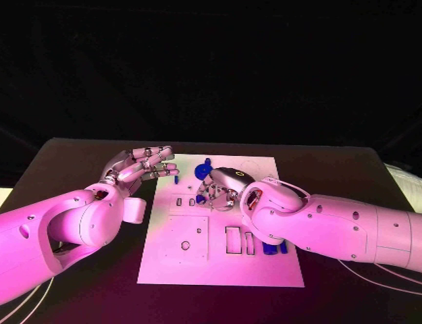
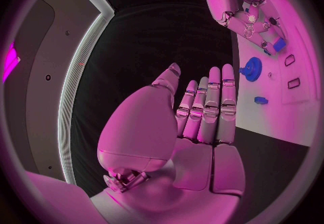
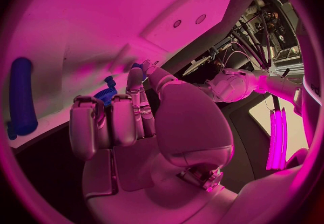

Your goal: Assemble the parts on the task board

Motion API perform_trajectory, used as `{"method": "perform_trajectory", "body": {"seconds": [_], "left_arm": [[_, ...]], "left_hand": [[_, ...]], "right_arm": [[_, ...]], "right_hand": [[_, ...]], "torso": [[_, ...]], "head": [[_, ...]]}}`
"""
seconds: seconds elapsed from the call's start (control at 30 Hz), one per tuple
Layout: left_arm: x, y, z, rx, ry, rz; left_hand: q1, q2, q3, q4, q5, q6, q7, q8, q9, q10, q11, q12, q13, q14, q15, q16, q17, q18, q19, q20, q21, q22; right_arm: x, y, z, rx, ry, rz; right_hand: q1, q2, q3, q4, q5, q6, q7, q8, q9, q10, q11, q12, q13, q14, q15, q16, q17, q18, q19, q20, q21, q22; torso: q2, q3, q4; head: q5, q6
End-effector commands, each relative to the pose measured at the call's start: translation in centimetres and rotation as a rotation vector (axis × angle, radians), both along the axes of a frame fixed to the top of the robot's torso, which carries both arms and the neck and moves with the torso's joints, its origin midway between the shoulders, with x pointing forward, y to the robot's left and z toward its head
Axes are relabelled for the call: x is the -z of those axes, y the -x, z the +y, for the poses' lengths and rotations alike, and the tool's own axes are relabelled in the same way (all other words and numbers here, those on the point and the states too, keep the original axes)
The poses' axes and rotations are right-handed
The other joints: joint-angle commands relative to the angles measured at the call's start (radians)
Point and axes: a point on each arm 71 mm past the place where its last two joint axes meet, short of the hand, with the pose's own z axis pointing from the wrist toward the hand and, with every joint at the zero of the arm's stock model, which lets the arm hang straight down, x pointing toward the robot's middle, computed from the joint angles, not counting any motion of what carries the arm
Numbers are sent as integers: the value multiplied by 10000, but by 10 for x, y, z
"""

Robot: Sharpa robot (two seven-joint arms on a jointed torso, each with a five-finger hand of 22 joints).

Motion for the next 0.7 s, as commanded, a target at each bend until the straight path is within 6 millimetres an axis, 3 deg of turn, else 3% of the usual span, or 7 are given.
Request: {"method": "perform_trajectory", "body": {"seconds": [0.03, 0.7], "left_arm": [[-1, 1, -2, 179, 115, -54], [-1, 0, -1, 147, 81, -9]], "left_hand": [[-36, 95, -1, -73, -31, 20, -15, -20, 2, 11, 15, -30, 2, -6, 19, -68, 8, 88, 54, 27, 9, -3], [-36, 95, -1, -74, -31, 20, -15, -20, 2, 12, 15, -30, 2, -6, 19, -68, 8, 88, 54, 27, 9, -3]], "right_arm": [[1, 0, 0, -80, 150, 43], [2, -1, -2, -115, 239, -27]], "right_hand": [[-35, 102, 67, 12, 34, 73, 21, 46, 5, -41, 3, -77, -15, 458, -71, -25, -5, -5, 17, -23, -13, 416], [-50, 74, 173, -13, 80, 62, 27, 12, -8, -109, 5, -431, -293, 444, -72, -79, -52, 3, -9, -31, -40, 380]], "torso": [[0, 0, -8], [1, 2, 5]], "head": [[3, -5], [13, -55]]}}
